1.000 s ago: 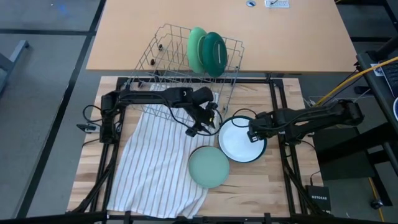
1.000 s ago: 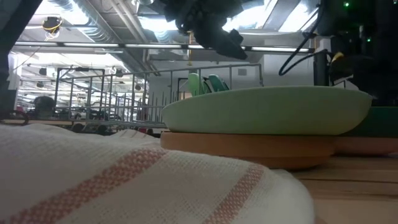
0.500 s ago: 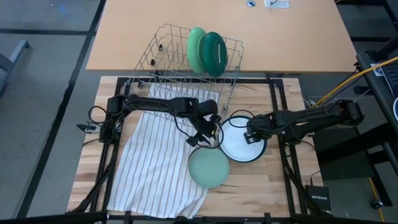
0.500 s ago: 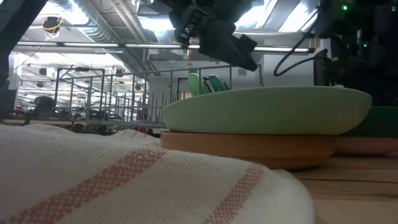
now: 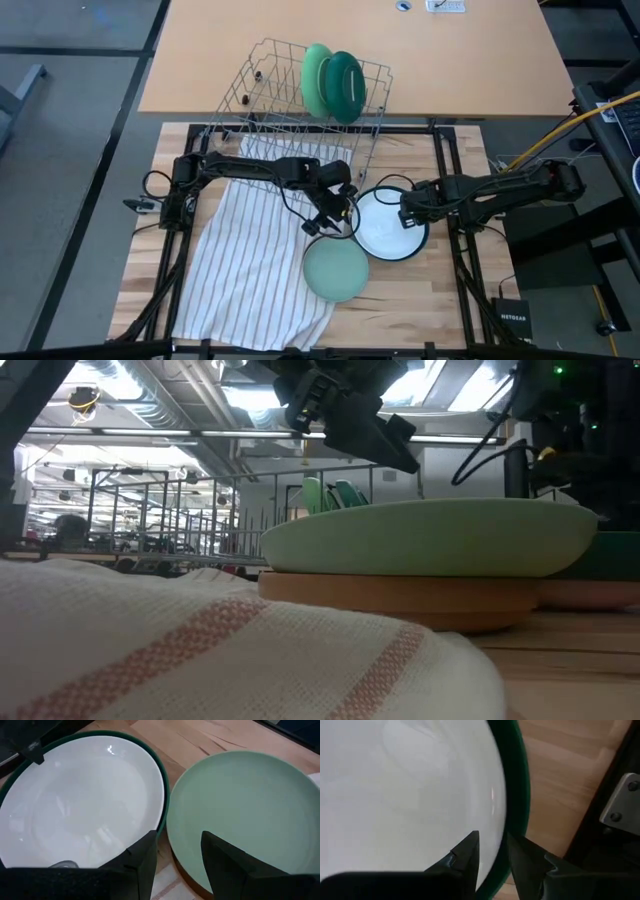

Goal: Sort dishes
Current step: Put the white plate into the dishwasher rack

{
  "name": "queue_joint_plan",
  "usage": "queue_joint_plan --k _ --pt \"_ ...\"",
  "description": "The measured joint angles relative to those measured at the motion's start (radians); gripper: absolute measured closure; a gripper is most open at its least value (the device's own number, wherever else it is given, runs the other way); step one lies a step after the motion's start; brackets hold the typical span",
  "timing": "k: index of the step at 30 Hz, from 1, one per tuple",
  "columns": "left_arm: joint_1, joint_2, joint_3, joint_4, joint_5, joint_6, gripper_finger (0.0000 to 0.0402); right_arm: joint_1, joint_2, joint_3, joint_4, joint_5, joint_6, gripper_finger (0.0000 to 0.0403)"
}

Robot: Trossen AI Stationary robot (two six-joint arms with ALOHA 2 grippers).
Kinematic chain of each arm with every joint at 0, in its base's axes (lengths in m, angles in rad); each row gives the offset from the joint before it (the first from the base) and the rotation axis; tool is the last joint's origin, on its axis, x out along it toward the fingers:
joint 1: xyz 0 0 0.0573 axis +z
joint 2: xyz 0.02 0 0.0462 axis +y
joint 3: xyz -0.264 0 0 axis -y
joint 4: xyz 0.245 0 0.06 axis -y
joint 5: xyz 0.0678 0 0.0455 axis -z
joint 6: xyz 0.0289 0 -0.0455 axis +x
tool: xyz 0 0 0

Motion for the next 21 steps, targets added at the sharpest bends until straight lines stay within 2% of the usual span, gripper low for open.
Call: queue_joint_plan --k 12,21 --pt "0.0 0.0 0.0 -0.001 0.002 -0.004 0.0258 0.0 0.001 -0.025 0.033 0.01 0.0 0.03" --pt "0.0 0.0 0.0 -0.002 0.002 -0.001 0.0258 0.0 0.0 -0.11 0.157 0.0 0.005 0.03"
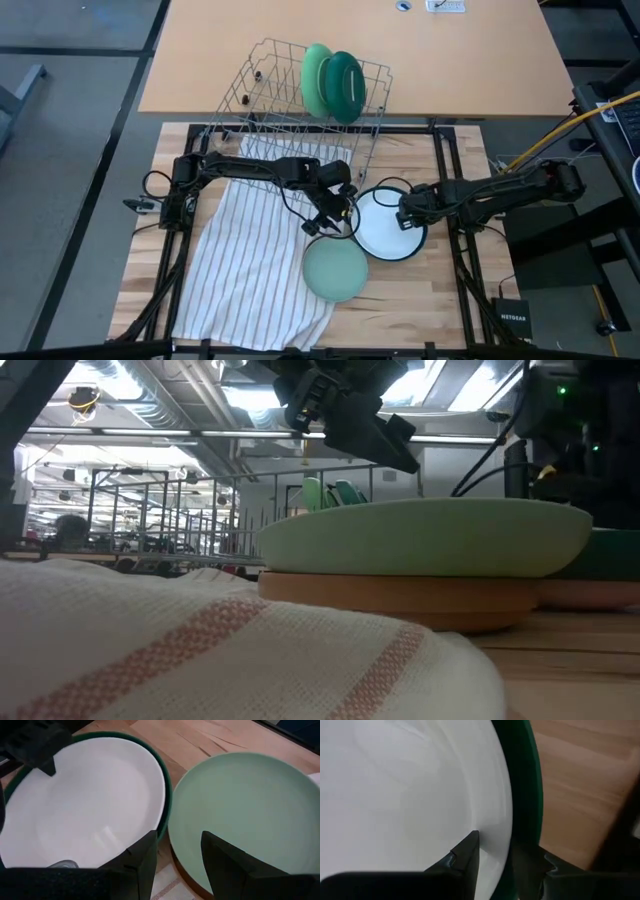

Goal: Sort dishes
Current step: Put the white plate into the dishwasher rack

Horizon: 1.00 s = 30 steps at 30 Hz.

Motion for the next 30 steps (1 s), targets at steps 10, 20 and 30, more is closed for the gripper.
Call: queue_joint_plan --k 10,20,30 --pt "0.0 0.0 0.0 0.0 0.0 0.0 0.0258 0.0 0.0 -0.043 0.145 -0.005 -0.039 0.03" --pt "-0.006 0.0 0.0 -0.014 -0.002 0.037 0.0258 0.0 0.001 -0.045 0.235 -0.063 -0.039 0.03" --pt "-0.09 0.0 0.0 -0.047 -0.185 0.205 0.0279 0.0 0.001 -0.045 0.258 -0.072 -0.039 0.03"
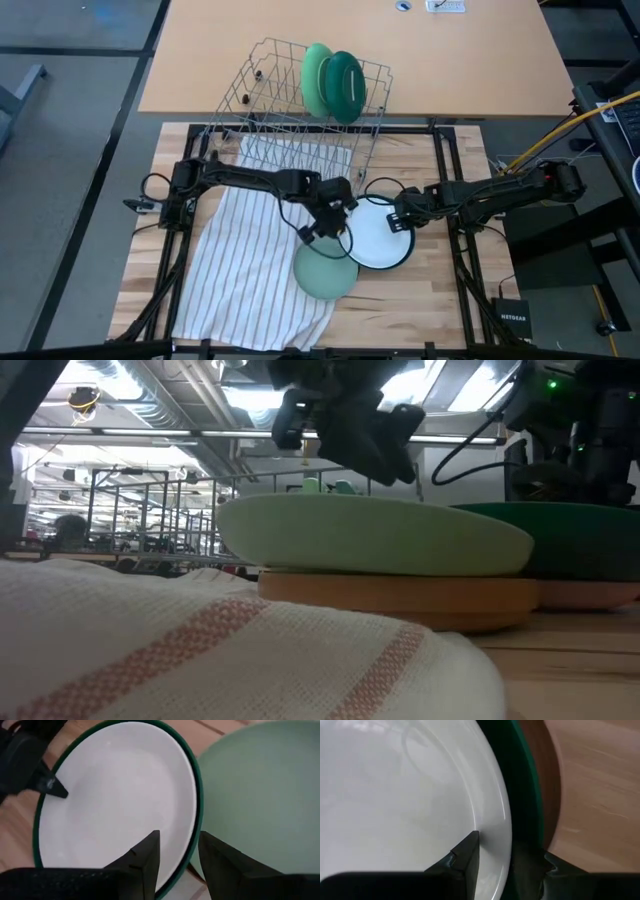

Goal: Sort dishes
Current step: Put the white plate into the dishwasher rack

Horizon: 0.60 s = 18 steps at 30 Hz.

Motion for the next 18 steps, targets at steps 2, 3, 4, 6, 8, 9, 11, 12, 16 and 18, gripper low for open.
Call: queue_joint_plan --k 2,3,4,6,8,9,11,12,16,18 --pt "-0.017 0.0 0.0 0.004 -0.029 0.019 0.0285 0.0 0.0 0.0 0.011 -0.016 -0.001 0.03" --pt "-0.023 0.0 0.0 0.008 -0.036 0.022 0.0288 0.0 0.0 0.0 0.023 -0.029 0.0 0.03" --pt "-0.028 0.0 0.0 0.014 -0.041 0.022 0.029 0.0 0.0 0.0 0.037 -0.042 -0.001 0.03" --pt "-0.036 0.0 0.0 0.029 -0.047 0.025 0.0295 0.0 0.0 0.0 0.061 -0.064 -0.001 0.03" --pt "-0.036 0.0 0.0 0.028 -0.052 0.037 0.03 0.0 0.0 0.0 0.07 -0.084 -0.001 0.03" --pt "-0.036 0.0 0.0 0.027 -0.056 0.04 0.0302 0.0 0.0 0.0 0.072 -0.094 -0.001 0.03" --pt "-0.036 0.0 0.0 0.013 -0.072 0.04 0.0306 0.0 0.0 0.0 0.072 -0.11 -0.001 0.03" --pt "-0.034 0.003 0.001 0.005 -0.085 0.04 0.0307 0.0 0.0 0.0 0.072 -0.114 -0.001 0.03" --pt "-0.032 0.006 0.001 -0.073 -0.141 0.043 0.0312 0.0 0.0 0.0 0.072 -0.123 -0.001 0.03" --pt "-0.032 0.008 0.001 -0.108 -0.148 0.059 0.0315 0.0 0.0 0.0 0.072 -0.123 -0.001 0.03"
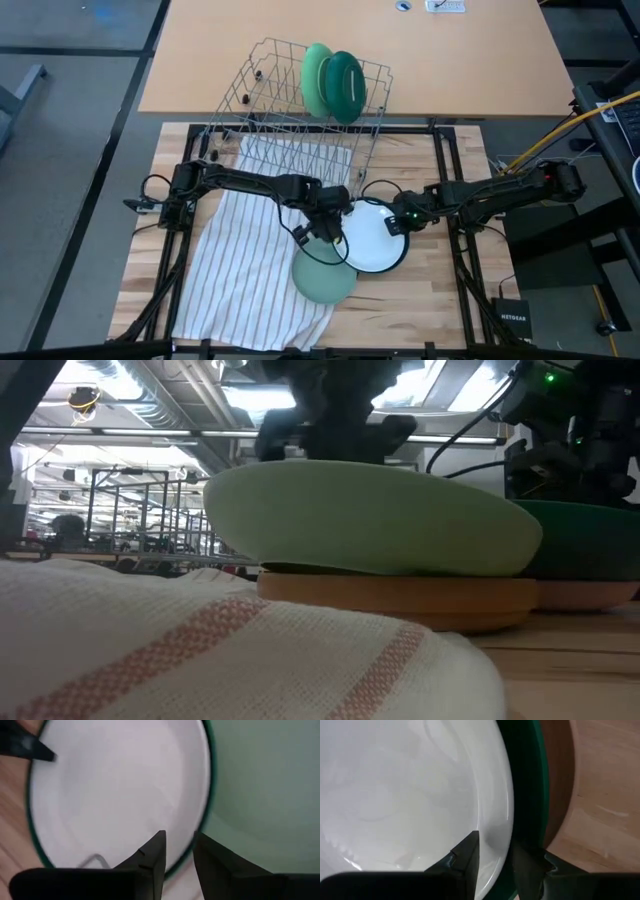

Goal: Sort dishes
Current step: Put the white plate into the dishwasher rack

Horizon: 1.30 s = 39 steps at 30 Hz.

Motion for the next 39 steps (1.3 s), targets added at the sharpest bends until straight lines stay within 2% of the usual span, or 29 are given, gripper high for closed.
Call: queue_joint_plan --k 7,16,29,39 --pt "0.0 0.018 0.0 -0.024 -0.009 0.031 0.0329 0.0 0.0 0.0 0.0 -0.001 0.0 0.03" --pt "0.0 0.059 -0.001 0.044 -0.03 0.064 0.0349 0.0 0.003 0.0 0.011 -0.017 0.007 0.03" --pt "-0.003 0.111 0.004 0.125 -0.037 0.102 0.0393 0.0 0.076 0.002 0.187 -0.112 0.026 0.03" --pt "-0.003 0.122 0.0 0.198 -0.032 0.128 0.0399 0.0 0.141 0.002 0.269 -0.147 0.027 0.03"
